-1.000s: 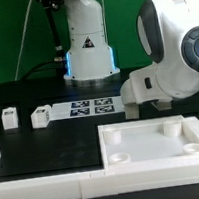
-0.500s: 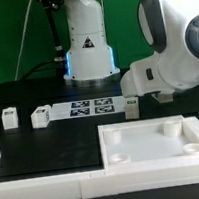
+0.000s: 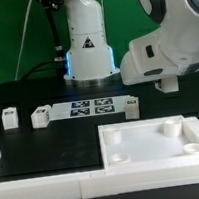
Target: Assemble one leg
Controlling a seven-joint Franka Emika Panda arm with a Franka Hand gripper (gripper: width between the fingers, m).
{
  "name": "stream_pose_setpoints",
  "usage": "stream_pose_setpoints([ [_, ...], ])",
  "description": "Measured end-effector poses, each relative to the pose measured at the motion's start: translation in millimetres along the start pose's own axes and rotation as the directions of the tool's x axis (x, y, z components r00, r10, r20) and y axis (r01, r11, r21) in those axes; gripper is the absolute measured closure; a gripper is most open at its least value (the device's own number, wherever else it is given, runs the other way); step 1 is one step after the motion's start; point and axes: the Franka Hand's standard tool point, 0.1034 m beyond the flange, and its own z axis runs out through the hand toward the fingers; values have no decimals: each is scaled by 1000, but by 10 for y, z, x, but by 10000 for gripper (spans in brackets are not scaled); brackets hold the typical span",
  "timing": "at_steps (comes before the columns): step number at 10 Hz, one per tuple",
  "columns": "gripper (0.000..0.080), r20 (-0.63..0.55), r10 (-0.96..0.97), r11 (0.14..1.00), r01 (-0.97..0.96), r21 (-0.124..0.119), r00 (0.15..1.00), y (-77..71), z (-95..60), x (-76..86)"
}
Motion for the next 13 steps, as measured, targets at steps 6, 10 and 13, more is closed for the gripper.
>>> stream_pose_setpoints([
  [6,509,-585,-6,1000,11,5,811,130,-606,47],
  [10,509,-844,-64,998,53,-42,533,161,-723,155],
  [13,509,-854,-138,990,102,-100,502,328,-1170,546],
])
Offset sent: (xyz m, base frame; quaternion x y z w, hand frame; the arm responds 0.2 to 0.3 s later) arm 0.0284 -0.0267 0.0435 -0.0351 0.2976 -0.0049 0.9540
